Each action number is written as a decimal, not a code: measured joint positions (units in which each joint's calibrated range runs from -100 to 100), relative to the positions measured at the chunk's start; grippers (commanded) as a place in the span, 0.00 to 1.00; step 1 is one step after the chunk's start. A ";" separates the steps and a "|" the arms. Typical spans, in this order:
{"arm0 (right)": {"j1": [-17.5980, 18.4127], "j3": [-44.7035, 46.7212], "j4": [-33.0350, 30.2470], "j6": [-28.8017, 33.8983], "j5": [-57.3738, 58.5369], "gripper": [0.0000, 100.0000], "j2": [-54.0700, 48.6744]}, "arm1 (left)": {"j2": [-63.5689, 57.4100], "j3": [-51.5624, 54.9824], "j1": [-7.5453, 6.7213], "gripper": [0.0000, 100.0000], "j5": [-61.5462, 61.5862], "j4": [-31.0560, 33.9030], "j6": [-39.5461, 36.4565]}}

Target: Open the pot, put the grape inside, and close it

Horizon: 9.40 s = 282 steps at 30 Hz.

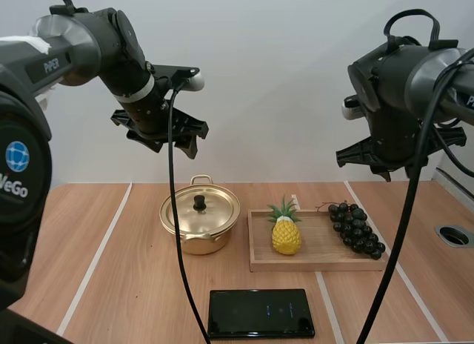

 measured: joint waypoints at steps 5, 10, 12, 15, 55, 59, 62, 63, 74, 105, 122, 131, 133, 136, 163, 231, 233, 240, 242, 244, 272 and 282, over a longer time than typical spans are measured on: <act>0.00 0.00 -1.20 0.63 -3.46 1.00 0.00 | 0.00 0.00 0.00 1.00 0.00 -0.74 0.45; 0.00 0.00 -1.20 0.63 -3.81 1.00 0.00 | 0.00 0.00 0.00 1.00 0.00 -0.85 0.68; 0.00 0.00 -1.20 0.63 -3.81 1.00 0.00 | 0.00 0.00 0.00 1.00 0.00 -0.85 0.68; 0.00 0.00 -1.20 0.63 -3.81 1.00 0.00 | 0.00 0.00 0.00 1.00 0.00 -0.85 0.68; 0.00 0.00 11.17 5.77 -3.38 1.00 0.00 | 13.38 1.38 0.00 1.00 -0.42 -3.74 6.70; 0.00 0.00 10.84 5.77 -3.38 1.00 0.00 | 14.96 2.60 0.00 1.00 -4.45 -3.74 7.02; 0.00 0.00 10.72 5.77 -3.38 1.00 0.00 | 16.02 3.21 0.00 1.00 -6.83 -4.35 8.34; 0.00 0.00 10.72 5.77 -3.38 1.00 0.00 | 16.40 3.21 0.00 1.00 -7.05 -4.79 8.90; 0.00 0.00 10.50 5.77 -3.38 1.00 0.00 | 21.15 3.70 -1.40 1.00 -9.05 -6.27 11.33; 0.00 0.00 9.23 5.77 -3.38 1.00 0.00 | 22.38 3.89 -3.00 0.01 -10.83 -2.87 8.88; 0.00 0.00 9.23 5.77 -4.27 1.00 0.00 | 9.18 -4.24 -3.00 0.01 -20.23 -2.87 2.07; 0.00 0.00 9.21 5.77 -7.48 1.00 0.00 | -4.40 -10.62 -3.00 0.01 -22.07 -2.75 1.55; 0.00 0.00 9.21 5.77 -7.87 1.00 0.00 | -7.39 -12.09 -3.00 0.01 -22.07 -2.11 1.44; 0.00 0.00 9.21 5.77 -8.63 1.00 0.00 | -11.76 -15.03 -3.00 0.01 -23.68 0.41 1.44; 0.00 0.00 11.39 6.07 -17.14 1.00 8.19 | -33.99 -37.59 -3.00 0.00 -35.32 11.89 -4.92; 0.08 -0.55 1.77 4.94 -9.05 0.00 35.93 | -33.99 -37.59 -3.00 0.00 -23.11 11.89 -4.92; 0.08 -1.20 1.87 4.81 -7.51 0.00 34.85 | -33.99 -37.59 -3.00 0.00 -23.11 11.89 -4.92; 0.08 -3.97 2.02 4.63 -5.88 0.00 30.70 | -33.99 -37.59 -3.00 0.00 -23.11 11.89 -4.92; 0.08 -8.54 2.85 4.63 -5.42 0.00 25.15 | -33.99 -37.59 -3.00 0.00 -23.11 11.89 -4.92; 0.08 -10.70 3.77 4.63 -5.56 0.00 22.99 | -33.99 -37.59 -3.00 0.00 -23.11 11.89 -4.92; 0.00 -16.28 45.69 -35.19 -11.56 0.00 13.69 | -34.73 -37.59 -3.00 0.00 -21.64 11.89 -3.08; 0.26 -16.28 67.55 -57.00 0.48 0.00 13.45 | -34.73 -37.59 -3.00 0.00 -18.25 11.89 -3.18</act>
